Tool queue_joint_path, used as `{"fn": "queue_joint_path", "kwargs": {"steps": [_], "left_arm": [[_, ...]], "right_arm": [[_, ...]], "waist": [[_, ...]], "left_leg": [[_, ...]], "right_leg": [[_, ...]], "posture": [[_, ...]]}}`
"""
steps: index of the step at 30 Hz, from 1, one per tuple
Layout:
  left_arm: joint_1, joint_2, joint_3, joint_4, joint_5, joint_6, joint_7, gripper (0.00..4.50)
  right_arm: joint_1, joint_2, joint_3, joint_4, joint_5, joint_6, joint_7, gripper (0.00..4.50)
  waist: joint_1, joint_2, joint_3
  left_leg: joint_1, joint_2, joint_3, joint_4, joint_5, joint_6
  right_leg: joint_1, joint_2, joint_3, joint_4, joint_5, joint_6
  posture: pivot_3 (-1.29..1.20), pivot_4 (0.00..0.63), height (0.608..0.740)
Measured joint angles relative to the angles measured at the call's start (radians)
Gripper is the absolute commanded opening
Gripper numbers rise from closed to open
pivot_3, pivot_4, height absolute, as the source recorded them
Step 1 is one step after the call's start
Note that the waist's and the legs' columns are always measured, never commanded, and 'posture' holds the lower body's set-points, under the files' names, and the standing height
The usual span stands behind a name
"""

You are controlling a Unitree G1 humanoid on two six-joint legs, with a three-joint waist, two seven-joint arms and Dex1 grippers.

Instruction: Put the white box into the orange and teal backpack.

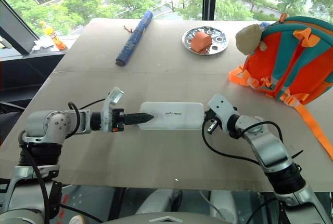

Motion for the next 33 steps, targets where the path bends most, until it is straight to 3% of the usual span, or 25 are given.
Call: {"fn": "queue_joint_path", "kwargs": {"steps": [8,11,12,14,15,18,19,20,24,27,28,30,33], "left_arm": [[0.003,-0.096,0.084,0.017,-0.038,0.076,0.042,4.46],[0.011,-0.121,0.116,0.017,-0.047,0.101,0.071,3.83],[0.013,-0.137,0.127,0.017,-0.055,0.113,0.083,3.27],[0.012,-0.154,0.136,0.016,-0.072,0.122,0.084,2.86],[0.013,-0.166,0.153,0.016,-0.089,0.128,0.085,2.42],[0.019,-0.172,0.197,0.010,-0.127,0.145,0.097,1.16],[0.022,-0.177,0.200,0.007,-0.132,0.145,0.102,1.08],[0.022,-0.180,0.201,0.005,-0.135,0.145,0.107,1.05],[0.034,-0.201,0.217,-0.005,-0.152,0.149,0.133,1.05],[0.038,-0.205,0.233,-0.024,-0.170,0.160,0.152,1.05],[0.038,-0.206,0.236,-0.033,-0.177,0.165,0.158,1.05],[0.037,-0.207,0.262,-0.038,-0.193,0.170,0.172,1.05],[0.028,-0.215,0.287,-0.064,-0.220,0.176,0.193,1.05]], "right_arm": [[-0.043,0.084,0.034,0.076,-0.026,-0.037,-0.009,0.00],[-0.038,0.081,0.029,0.079,-0.027,-0.045,-0.009,0.00],[-0.020,0.080,0.013,0.074,-0.025,-0.056,-0.010,0.00],[-0.007,0.080,0.001,0.066,-0.022,-0.063,-0.013,0.00],[0.016,0.077,-0.020,0.049,-0.013,-0.064,-0.014,0.00],[0.108,0.050,-0.167,-0.055,0.112,-0.027,0.021,0.84],[0.121,0.045,-0.222,-0.103,0.153,-0.009,0.024,1.04],[0.126,0.031,-0.258,-0.145,0.175,-0.001,0.024,1.67],[0.211,-0.048,-0.423,-0.310,0.273,0.057,0.035,3.04],[0.291,-0.114,-0.624,-0.399,0.395,0.134,0.046,4.25],[0.322,-0.163,-0.706,-0.419,0.431,0.164,0.058,4.50],[0.360,-0.237,-0.848,-0.428,0.482,0.225,0.068,4.50],[0.367,-0.307,-0.964,-0.416,0.540,0.315,0.064,4.50]], "waist": [[-0.006,-0.001,-0.001],[-0.003,-0.001,-0.001],[-0.002,-0.001,-0.001],[-0.001,-0.002,-0.001],[0.001,-0.002,-0.001],[0.004,-0.002,-0.001],[0.003,-0.002,-0.001],[0.001,-0.002,-0.001],[0.008,-0.002,-0.001],[0.013,-0.002,-0.001],[0.016,-0.002,-0.001],[0.018,-0.002,0.000],[0.021,-0.002,0.000]], "left_leg": [[0.001,0.000,0.001,0.000,0.000,0.000],[0.002,0.000,0.000,0.000,0.000,0.000],[0.002,0.000,0.001,0.000,0.000,0.000],[0.002,0.000,0.000,0.000,0.000,0.000],[0.001,0.000,0.000,0.000,0.000,0.000],[0.000,0.000,0.000,-0.001,0.000,0.000],[0.000,0.000,0.000,0.000,0.000,0.000],[0.000,0.000,0.000,0.000,0.000,0.000],[0.000,0.001,0.000,0.000,0.000,-0.001],[0.000,0.001,0.001,0.000,0.000,0.000],[0.000,0.000,0.001,0.000,-0.001,0.000],[0.000,0.001,0.001,0.000,-0.001,0.000],[0.001,0.002,0.002,0.000,-0.001,0.000]], "right_leg": [[0.000,0.000,0.001,0.001,0.000,0.000],[0.001,0.001,0.001,0.001,0.000,0.000],[0.001,0.000,0.001,0.001,0.000,0.000],[0.001,0.000,0.001,0.001,0.000,0.000],[0.000,0.000,0.001,0.001,0.000,0.000],[0.000,0.000,0.000,-0.001,0.000,0.000],[0.000,0.000,0.000,-0.001,0.000,0.000],[0.000,0.000,0.000,-0.001,0.000,0.000],[0.000,0.000,-0.001,0.000,0.000,0.000],[0.000,0.000,0.000,-0.001,0.000,0.000],[0.000,0.000,0.001,-0.001,0.000,0.000],[0.000,0.001,0.000,-0.001,0.000,0.000],[0.000,0.000,0.001,-0.001,0.000,0.000]], "posture": [[0.00,0.150,0.731],[0.00,0.150,0.731],[0.00,0.150,0.731],[0.00,0.150,0.731],[0.00,0.150,0.731],[0.00,0.150,0.731],[0.00,0.150,0.731],[0.00,0.150,0.731],[0.00,0.150,0.731],[0.00,0.150,0.731],[0.00,0.150,0.731],[0.00,0.150,0.731],[0.00,0.150,0.731]]}}
